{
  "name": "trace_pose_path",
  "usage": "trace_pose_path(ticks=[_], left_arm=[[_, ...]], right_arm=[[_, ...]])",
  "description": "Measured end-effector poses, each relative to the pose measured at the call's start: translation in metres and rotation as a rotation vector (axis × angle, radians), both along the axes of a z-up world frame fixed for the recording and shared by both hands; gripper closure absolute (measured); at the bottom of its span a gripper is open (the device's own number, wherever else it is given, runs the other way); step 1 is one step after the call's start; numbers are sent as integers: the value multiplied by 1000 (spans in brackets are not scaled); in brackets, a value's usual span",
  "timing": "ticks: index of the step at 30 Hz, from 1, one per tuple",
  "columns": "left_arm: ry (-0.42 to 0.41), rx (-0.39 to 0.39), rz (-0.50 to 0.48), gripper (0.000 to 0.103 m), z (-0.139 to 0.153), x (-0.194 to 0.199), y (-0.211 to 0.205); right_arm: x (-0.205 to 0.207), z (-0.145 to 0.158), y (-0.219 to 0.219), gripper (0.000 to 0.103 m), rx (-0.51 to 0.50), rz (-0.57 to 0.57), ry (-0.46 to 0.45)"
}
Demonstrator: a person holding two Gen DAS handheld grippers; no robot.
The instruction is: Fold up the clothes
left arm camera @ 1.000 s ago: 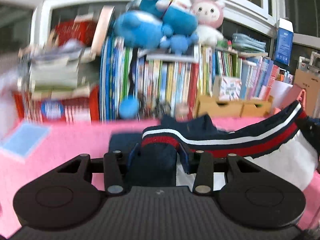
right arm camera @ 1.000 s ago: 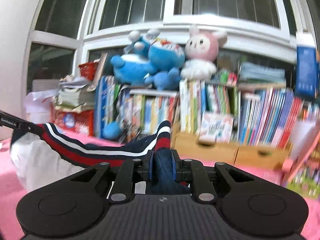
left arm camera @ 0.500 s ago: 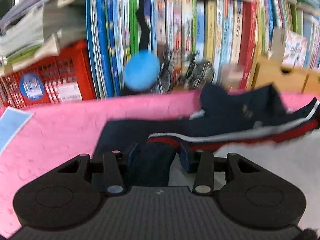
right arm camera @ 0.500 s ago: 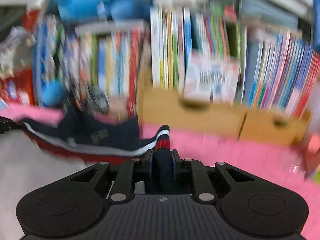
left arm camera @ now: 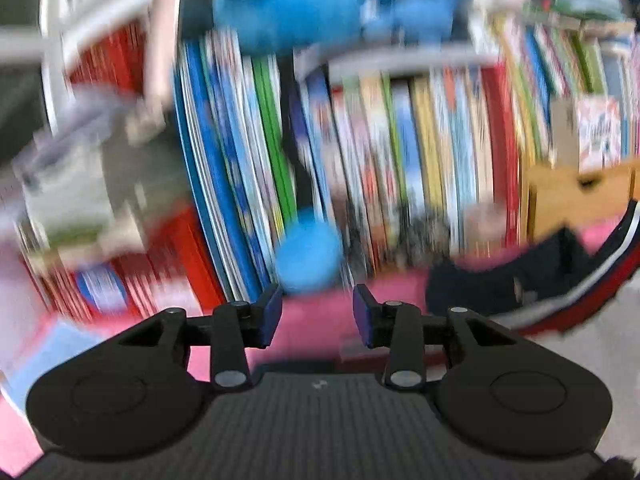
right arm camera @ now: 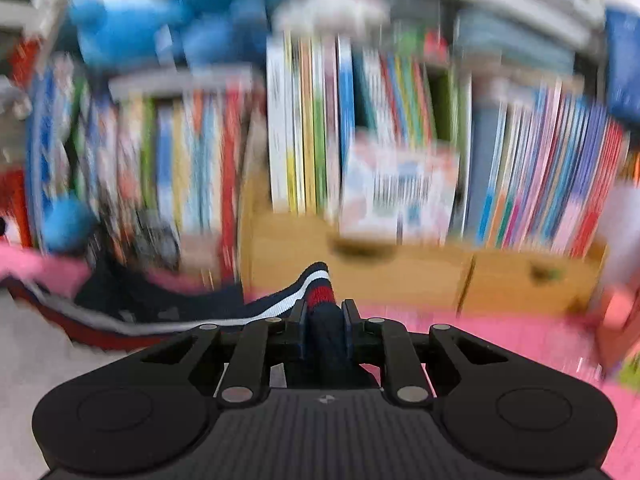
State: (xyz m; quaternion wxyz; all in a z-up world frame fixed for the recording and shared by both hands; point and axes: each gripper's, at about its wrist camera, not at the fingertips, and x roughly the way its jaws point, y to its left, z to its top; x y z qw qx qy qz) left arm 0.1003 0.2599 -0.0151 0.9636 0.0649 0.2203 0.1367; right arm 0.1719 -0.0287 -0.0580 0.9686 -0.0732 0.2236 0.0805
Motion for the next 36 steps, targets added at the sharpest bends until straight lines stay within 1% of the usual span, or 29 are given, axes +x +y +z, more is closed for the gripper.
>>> trace_pose_path(ticks=[1,2,3,4,5,6,7,8,9,10,11,13,14,16,17,19,20,21,22,23,24,25,26,27,31,35,36], left_arm=[[40,-30,-4,65,-8,2,5],[66,-56,-6,61,-12,1,9],[74,-75,-5,54,-13,-5,14],[78,-89,-4,49,-13,-11,17],[76,-97,-2,38,-13,-16,20],[74,-94,5,31,-11,-22,23],[70,-78,19,29,-9,-31,25],[65,-64,25,29,-7,-41,26],[59,-52,22,25,-6,-53,25],[53,-39,19,22,-4,-65,24],[47,-26,10,18,-3,-78,21],[36,3,-19,16,-2,-106,15],[32,25,-33,14,-2,-119,12],[40,81,-53,8,-3,-143,4],[47,97,-57,2,-5,-154,0],[67,80,-69,2,-9,-173,-7],[81,76,-81,2,-12,-178,-10],[96,92,-85,2,-16,-180,-13],[111,108,-88,2,-20,-182,-16],[121,140,-76,2,-24,-182,-19],[124,191,-45,2,-29,-178,-22],[128,242,-13,2,-33,-174,-25],[134,280,19,1,-37,-169,-26],[144,292,51,1,-40,-162,-24],[188,282,141,0,-46,-141,-9],[189,269,189,0,-40,-145,-4],[182,253,194,2,-36,-148,-5]], right_arm=[[5,-7,-1,80,0,-6,52],[9,-13,-1,75,4,-12,105],[13,-15,-2,73,11,-13,131],[16,-16,-2,65,14,-13,147],[20,-17,-3,54,15,-20,162],[25,-17,-6,47,22,-37,174],[27,-15,-9,36,25,-57,189],[28,-11,-13,35,32,-61,208],[25,-6,-18,35,51,-52,219],[17,0,-24,31,78,-38,216],[5,6,-31,24,103,-16,208],[-20,17,-40,20,129,69,190],[-35,22,-42,20,122,123,184],[-77,28,-44,20,55,206,158],[-96,30,-44,19,21,224,145],[-135,32,-48,19,-21,220,124],[-153,31,-53,19,-19,211,126],[-169,29,-58,19,-10,208,136],[-183,26,-63,21,-2,208,148],[-191,24,-65,29,-9,205,170],[-197,21,-66,36,-43,191,200],[-201,18,-66,49,-86,168,216],[-205,15,-66,55,-122,146,222],[-207,15,-68,55,-138,130,224],[-209,22,-84,55,-135,36,223],[-213,28,-98,54,-128,-57,218],[-220,32,-95,54,-119,-29,196]])
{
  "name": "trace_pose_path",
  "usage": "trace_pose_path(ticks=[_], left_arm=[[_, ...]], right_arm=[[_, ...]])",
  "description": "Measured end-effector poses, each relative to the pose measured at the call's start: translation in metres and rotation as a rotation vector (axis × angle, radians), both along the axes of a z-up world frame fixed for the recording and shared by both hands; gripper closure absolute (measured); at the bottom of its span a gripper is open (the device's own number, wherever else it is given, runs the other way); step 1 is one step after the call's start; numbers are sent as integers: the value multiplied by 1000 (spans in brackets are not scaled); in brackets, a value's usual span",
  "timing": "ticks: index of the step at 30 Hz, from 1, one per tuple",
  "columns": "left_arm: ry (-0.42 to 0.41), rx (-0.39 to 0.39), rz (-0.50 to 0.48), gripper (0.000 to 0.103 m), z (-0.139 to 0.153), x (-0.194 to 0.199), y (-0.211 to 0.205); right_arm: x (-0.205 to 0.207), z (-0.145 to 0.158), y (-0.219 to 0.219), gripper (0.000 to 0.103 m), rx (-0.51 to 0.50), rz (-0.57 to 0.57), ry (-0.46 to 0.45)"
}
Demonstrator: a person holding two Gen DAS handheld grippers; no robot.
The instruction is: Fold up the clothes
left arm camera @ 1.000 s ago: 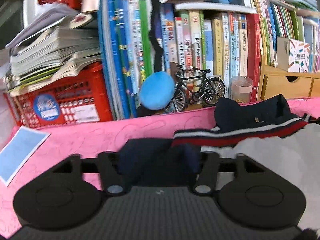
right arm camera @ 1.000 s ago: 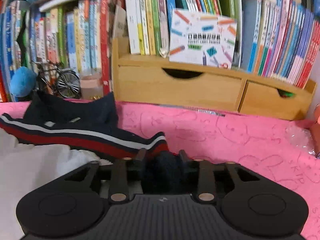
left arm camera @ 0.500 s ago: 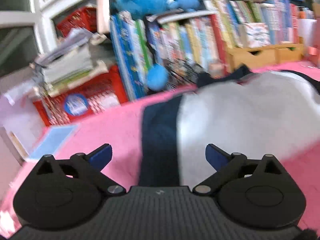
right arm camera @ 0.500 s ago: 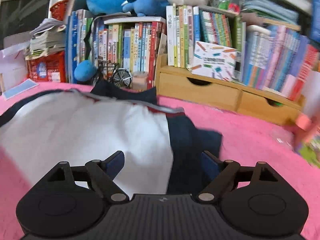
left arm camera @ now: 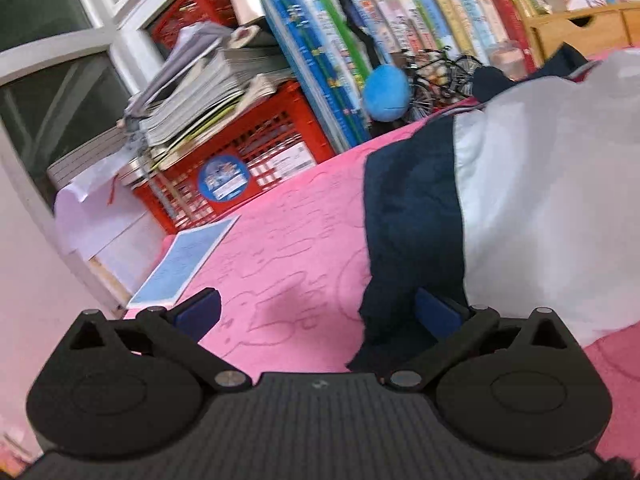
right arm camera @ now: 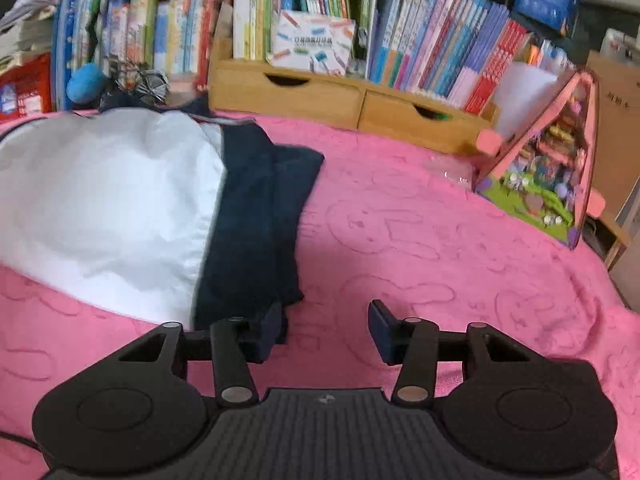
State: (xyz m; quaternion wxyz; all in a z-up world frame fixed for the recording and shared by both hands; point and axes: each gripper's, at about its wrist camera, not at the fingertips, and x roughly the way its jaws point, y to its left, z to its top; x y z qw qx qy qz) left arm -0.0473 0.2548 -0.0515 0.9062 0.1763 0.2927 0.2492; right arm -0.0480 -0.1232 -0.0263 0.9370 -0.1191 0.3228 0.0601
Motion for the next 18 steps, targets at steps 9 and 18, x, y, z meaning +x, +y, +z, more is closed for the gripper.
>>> trace_pose_path(ticks=[9,18], left_arm=[[2,-293,-123,0,13,3,-33],[5,-349,29,1,10,19,-4]], right_arm=[[1,13,120,53,228,326,11],[54,-21,143,53,334,169,112]])
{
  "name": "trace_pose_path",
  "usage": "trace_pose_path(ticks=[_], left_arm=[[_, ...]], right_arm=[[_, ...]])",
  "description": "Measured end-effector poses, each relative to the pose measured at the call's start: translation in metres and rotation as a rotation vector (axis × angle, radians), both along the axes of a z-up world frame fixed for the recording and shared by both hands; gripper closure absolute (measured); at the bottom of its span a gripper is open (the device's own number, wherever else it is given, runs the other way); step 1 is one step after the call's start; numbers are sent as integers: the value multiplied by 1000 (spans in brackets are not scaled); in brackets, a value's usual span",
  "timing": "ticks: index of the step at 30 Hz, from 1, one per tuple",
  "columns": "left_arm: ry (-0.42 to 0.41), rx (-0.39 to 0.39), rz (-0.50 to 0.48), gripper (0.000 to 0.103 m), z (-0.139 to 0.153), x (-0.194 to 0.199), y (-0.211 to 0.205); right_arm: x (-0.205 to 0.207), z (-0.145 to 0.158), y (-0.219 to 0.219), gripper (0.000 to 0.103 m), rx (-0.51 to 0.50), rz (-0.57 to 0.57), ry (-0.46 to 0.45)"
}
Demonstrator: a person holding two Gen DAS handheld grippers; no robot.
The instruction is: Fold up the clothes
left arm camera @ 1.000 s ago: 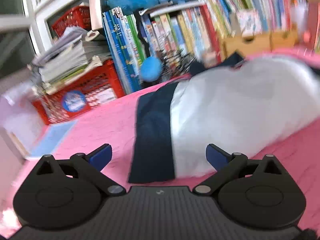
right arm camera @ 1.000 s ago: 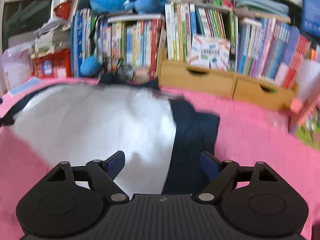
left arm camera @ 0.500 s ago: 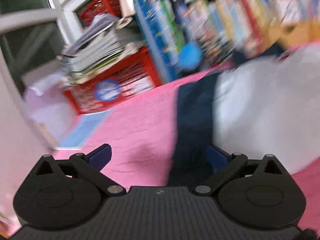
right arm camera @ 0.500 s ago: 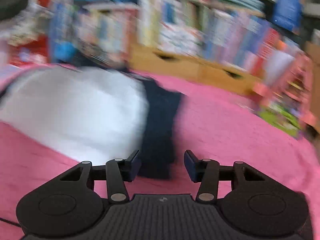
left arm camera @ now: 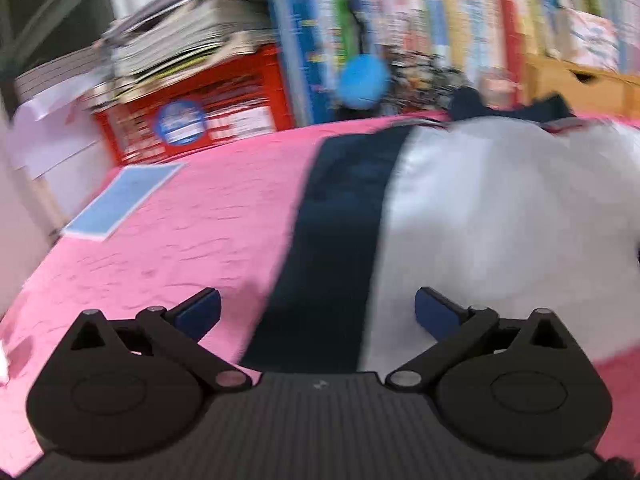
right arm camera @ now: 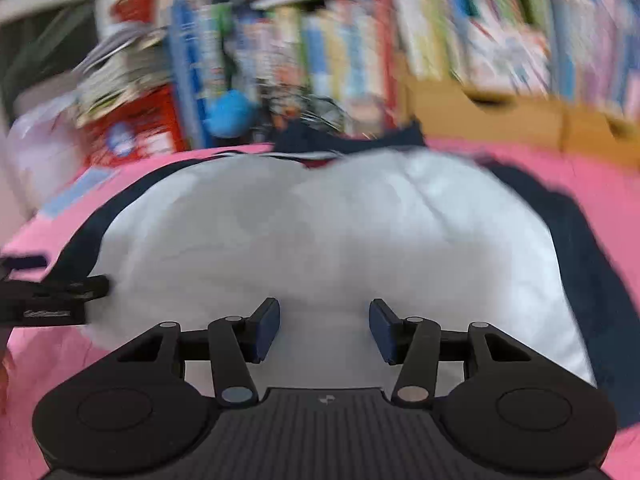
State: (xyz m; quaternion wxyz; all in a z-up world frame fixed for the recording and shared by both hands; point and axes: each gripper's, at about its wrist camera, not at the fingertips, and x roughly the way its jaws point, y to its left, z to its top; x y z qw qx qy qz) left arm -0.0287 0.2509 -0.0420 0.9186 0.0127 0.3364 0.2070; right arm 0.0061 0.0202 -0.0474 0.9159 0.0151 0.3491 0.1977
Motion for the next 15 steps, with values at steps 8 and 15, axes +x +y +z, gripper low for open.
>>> trace_pose_path(ticks=[8,15], left_arm=[[-7,-49,-292,2,26,62,-61],[162,127,-254,1,-3,166,-76]], right_arm=[[-7,-11,3,39,-3,26,-58],[-8,-14,26,0,-102,90,-53]])
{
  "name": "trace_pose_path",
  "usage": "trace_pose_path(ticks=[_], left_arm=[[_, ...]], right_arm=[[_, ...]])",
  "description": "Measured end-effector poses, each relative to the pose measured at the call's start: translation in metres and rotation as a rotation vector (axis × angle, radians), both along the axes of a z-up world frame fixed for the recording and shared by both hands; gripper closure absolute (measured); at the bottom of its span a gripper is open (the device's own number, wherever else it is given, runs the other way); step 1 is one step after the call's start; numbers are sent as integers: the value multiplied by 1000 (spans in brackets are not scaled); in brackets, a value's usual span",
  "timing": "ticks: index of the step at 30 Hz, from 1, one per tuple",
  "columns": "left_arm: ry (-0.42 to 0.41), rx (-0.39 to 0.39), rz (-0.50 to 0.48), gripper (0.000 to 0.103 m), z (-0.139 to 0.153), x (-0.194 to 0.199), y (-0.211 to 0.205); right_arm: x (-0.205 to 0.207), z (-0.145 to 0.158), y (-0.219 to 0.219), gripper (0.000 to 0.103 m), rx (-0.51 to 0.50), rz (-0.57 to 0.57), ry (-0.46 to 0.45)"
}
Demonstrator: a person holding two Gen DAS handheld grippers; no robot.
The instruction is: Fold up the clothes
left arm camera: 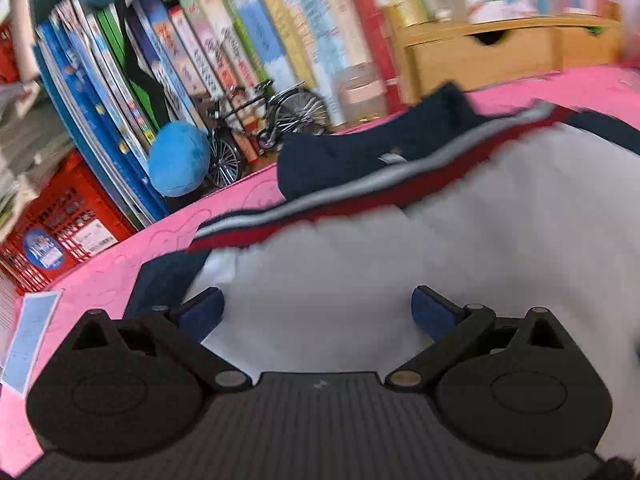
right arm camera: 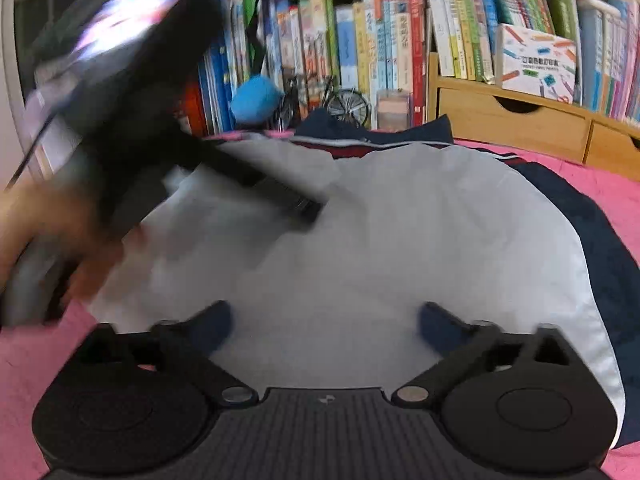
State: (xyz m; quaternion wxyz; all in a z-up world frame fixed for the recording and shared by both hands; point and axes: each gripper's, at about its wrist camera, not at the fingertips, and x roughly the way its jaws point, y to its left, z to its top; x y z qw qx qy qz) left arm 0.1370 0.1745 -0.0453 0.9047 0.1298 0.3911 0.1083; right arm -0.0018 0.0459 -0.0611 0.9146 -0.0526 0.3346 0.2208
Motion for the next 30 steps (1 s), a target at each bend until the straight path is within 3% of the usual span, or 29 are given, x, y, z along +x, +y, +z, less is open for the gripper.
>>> trace_pose_path(ticks=[8,13,17,23,27,30], left_arm=[[-8,28,52,0,-8,49,6],[2,-46,64,0,-7,56,19],[-8,-55,61,0,-4,54,26],[-35,-71,98,0,6,38,34],[-55,10,61,0,10,18,19],[-60,18,20,0,10,6,7]], right_arm=[[-2,3,-24,0,146,-39,-4],[-1,5,-40,0,224,-87,-3],[3,2,-35,0,182,-78,20],[6,1,-38,0,199,-65,31],[6,1,-35,0,183,-62,29],[7,1,-35,0,191,-59,30]])
